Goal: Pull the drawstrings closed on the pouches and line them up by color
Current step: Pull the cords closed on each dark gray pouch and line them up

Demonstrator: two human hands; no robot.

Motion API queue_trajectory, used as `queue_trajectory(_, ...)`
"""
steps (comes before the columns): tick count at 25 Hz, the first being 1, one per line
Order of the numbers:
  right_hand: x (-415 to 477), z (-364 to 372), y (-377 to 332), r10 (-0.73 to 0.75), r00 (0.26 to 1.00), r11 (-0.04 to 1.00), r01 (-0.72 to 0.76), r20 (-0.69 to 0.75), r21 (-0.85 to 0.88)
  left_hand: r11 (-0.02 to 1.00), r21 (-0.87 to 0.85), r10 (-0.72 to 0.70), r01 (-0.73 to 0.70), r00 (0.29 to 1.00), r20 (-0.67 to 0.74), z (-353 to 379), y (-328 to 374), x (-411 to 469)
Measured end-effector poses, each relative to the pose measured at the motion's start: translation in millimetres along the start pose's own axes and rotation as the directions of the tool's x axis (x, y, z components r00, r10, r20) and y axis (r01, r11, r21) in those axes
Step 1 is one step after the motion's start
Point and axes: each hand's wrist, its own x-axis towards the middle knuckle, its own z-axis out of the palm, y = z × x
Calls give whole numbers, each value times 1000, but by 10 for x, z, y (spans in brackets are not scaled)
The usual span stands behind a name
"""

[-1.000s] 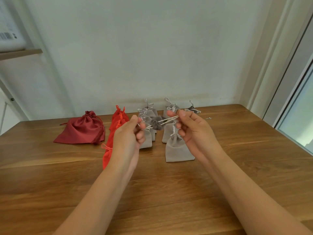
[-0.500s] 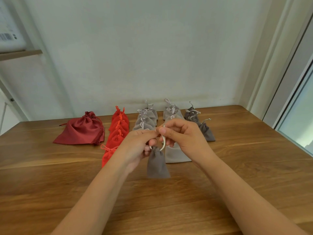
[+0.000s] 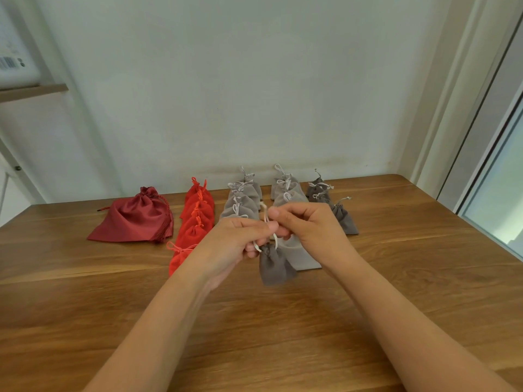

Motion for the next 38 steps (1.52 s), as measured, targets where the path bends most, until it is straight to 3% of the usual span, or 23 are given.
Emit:
queue_trajectory(3,6,-30,14,33,999,999,-32,38,-24,994,-112,-26,19,998,-65,-32,-9,37)
queue_trajectory(8,-3,-29,27,-91,995,980,80,-52,-182,988,-145,-58,45,994,-87,-16,-5,46)
queue_trajectory(11,-17,-42,-26,-141,986,961,115,-86,-253,963,-264,-79,48,991,-108,20,-6,58)
queue_trajectory(15,-4,-56,-39,3,1000,974,-2,4,-228,912,-410,-76,24,991,-110,2,-36,78)
queue_trajectory(18,3,-72,-13,109,990,974,-89,89,-208,926,-377,-46,10,995,-87,-30,-38,78)
queue_trajectory(24,3,-137,-64,77,993,959,-51,84,-279,953,-303,-15,-4,998,-61,-84,-31,71)
queue_trajectory(32,-3,-132,-82,32,986,997,-42,163,61,948,-318,37,-8,996,85,-83,-125,106)
queue_trajectory(35,-7,-89,-41,159,966,986,-166,205,16,963,-264,70,-49,995,69,-139,-140,119)
queue_trajectory(38,-1,-61,0,205,957,979,-201,207,-39,977,-201,85,-66,992,92,-201,-123,106)
